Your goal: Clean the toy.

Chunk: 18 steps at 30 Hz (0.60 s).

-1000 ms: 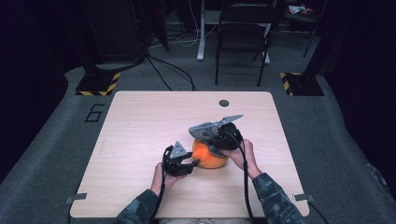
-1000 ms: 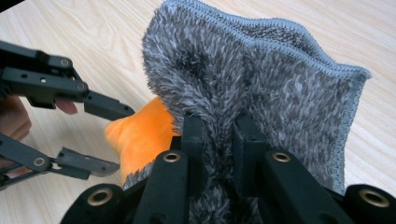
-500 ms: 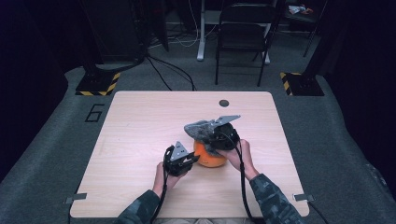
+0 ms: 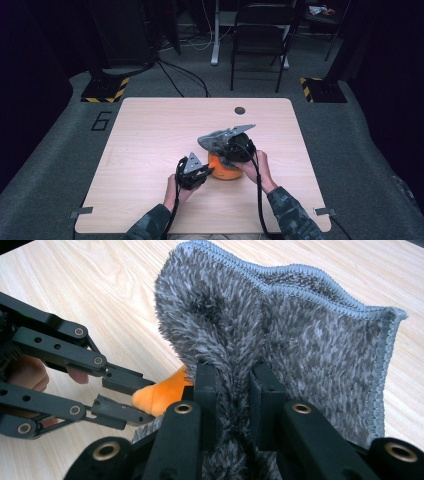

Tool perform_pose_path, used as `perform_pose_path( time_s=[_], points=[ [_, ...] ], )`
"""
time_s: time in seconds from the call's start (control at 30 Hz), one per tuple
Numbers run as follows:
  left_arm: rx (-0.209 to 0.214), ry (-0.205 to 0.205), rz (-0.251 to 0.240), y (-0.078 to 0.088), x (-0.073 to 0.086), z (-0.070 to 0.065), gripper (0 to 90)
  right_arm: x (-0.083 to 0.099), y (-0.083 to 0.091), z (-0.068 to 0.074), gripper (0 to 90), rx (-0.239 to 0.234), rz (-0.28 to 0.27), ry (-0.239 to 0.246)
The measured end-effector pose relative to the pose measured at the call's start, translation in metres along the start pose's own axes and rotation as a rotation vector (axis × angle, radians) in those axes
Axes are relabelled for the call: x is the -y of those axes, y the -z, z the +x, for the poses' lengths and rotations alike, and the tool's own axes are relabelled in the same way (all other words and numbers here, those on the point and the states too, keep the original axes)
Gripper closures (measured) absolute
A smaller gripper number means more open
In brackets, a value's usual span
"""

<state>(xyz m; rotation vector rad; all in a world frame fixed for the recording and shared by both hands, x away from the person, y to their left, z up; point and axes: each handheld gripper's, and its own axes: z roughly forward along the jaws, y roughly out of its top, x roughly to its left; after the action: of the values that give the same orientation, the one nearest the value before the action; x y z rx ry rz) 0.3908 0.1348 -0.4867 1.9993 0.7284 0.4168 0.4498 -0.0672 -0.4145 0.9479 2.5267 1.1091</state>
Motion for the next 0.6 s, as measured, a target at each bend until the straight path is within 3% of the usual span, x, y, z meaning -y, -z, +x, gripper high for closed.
perform_pose_path(
  time_s=[0.33, 0.6],
  points=[
    [0.006, 0.007, 0.009, -0.001, 0.000, 0.000, 79.0, 0.006, 0.009, -0.006, 77.0, -0.010, 0.018, -0.007],
    [0.007, 0.011, 0.016, 0.000, 0.001, 0.001, 79.1, 0.015, 0.019, -0.018, 77.0, -0.016, 0.037, -0.044]
  ],
)
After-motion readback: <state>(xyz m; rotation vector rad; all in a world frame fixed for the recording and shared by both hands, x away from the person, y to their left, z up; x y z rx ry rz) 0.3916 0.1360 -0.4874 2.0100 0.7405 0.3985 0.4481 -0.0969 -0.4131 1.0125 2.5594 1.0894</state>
